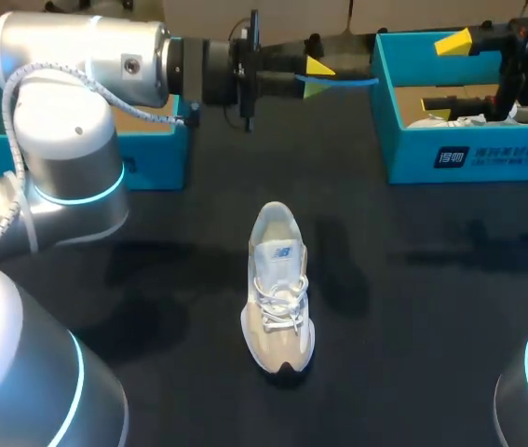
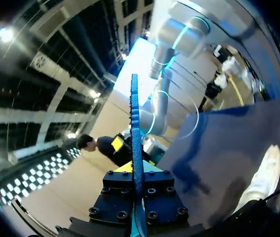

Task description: Take the shoe out of the shoebox, open the shoe tongue, remove and reinsert the insole, then place the shoe into the shoebox

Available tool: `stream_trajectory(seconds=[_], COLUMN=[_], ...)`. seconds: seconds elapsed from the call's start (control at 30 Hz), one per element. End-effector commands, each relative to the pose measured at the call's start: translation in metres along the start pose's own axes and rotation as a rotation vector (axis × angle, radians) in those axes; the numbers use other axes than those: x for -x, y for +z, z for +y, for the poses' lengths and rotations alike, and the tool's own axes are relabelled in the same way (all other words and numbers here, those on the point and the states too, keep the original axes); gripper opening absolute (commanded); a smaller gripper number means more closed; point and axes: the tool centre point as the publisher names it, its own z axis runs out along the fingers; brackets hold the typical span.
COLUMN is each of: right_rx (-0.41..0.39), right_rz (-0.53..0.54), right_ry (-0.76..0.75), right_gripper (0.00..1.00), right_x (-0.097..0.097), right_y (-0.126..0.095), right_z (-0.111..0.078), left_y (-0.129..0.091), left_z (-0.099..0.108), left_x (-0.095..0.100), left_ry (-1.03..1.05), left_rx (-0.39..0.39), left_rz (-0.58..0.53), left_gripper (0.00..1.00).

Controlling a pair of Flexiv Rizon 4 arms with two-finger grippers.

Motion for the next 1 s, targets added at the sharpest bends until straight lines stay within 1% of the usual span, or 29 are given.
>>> stream_trajectory(seconds=[0.03,0.67,0.7,0.73,0.8,0.83,0.87,0.9,0.93,0.97,1.0], right_rx=[0.001,0.001,0.001,0.001,0.001,0.001,0.001,0.001,0.001,0.001,0.001], right_rz=[-0.002,-0.002,-0.002,-0.002,-0.002,-0.002,-0.002,-0.002,-0.002,-0.002,-0.002], right_ry=[0.001,0.001,0.001,0.001,0.001,0.001,0.001,0.001,0.001,0.001,0.001], right_gripper=[1.00,1.00,1.00,1.00,1.00,1.00,1.00,1.00,1.00,1.00,1.00], right_x=[-0.0002,-0.0002,-0.0002,-0.0002,-0.0002,-0.0002,-0.0002,-0.0002,-0.0002,-0.0002,-0.0002], right_y=[0.0009,0.0009,0.0009,0.0009,0.0009,0.0009,0.0009,0.0009,0.0009,0.0009,0.0009], right_z=[-0.0003,-0.0003,-0.0003,-0.0003,-0.0003,-0.0003,-0.0003,-0.0003,-0.0003,-0.0003,-0.0003], left_y=[0.0025,0.0025,0.0032,0.0027,0.0027,0.0020,0.0022,0.0022,0.0023,0.0024,0.0019], left_z=[0.0047,0.0047,0.0052,0.0061,0.0068,0.0077,0.0082,0.0097,0.0104,0.0110,0.0113], left_x=[-0.0032,-0.0032,-0.0034,-0.0040,-0.0043,-0.0041,-0.0045,-0.0049,-0.0053,-0.0067,-0.0062], left_ry=[-1.122,-1.122,-1.251,-1.338,-1.555,-1.629,-1.704,-1.756,-1.830,-1.891,-1.953], left_rx=[-0.136,-0.136,-0.091,-0.092,-0.024,-0.002,0.052,0.059,0.102,0.116,0.120], left_rz=[-0.062,-0.062,-0.066,-0.050,-0.051,-0.046,-0.035,-0.025,0.000,0.027,0.017], left_gripper=[0.00,0.00,0.00,0.00,0.00,0.00,0.00,0.00,0.00,0.00,0.00])
